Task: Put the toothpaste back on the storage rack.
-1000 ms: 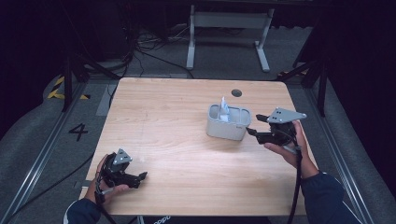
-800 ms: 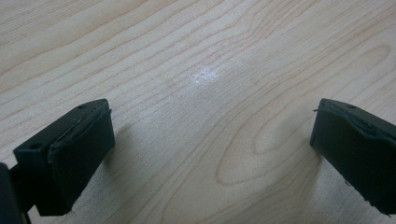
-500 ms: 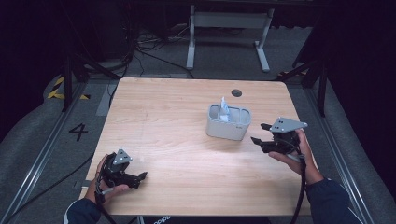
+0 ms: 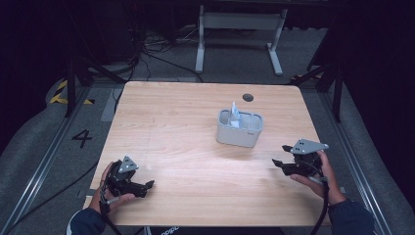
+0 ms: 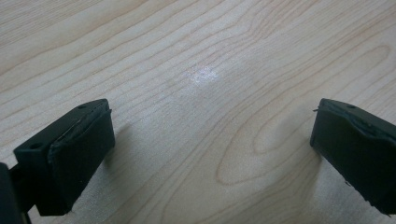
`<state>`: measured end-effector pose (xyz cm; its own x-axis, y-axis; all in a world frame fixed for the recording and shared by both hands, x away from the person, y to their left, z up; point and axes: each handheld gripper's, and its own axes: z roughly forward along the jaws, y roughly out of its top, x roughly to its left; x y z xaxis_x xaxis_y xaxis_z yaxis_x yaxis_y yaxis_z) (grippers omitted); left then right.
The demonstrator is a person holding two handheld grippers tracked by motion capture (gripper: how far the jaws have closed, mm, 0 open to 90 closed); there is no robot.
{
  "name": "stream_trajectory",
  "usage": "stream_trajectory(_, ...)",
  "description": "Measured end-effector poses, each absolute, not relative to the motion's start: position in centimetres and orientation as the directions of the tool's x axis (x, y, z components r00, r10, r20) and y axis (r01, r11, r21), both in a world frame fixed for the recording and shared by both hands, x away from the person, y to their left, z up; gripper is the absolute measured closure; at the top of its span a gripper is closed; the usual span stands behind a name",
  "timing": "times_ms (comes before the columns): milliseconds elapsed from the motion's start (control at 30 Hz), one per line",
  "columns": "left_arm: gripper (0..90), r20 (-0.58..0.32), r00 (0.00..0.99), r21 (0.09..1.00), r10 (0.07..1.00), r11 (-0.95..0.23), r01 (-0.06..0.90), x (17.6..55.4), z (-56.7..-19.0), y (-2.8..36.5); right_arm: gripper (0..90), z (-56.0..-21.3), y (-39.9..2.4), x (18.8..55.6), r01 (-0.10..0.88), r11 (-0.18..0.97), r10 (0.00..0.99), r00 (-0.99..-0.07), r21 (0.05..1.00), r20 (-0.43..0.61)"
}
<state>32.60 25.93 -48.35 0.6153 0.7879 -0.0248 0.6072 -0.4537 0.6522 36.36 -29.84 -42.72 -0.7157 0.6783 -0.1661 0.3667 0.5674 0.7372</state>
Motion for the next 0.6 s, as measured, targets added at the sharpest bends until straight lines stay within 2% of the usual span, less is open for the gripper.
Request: stream_trajectory(600,0.2,-0.020,0.611,0.653,0.791,-0.452,0.607,32.7,-48.4,25.9,32.3,-47.6,-34.0,34.1,0.469,0.528,0.694,-0.718,0.708,-0.041)
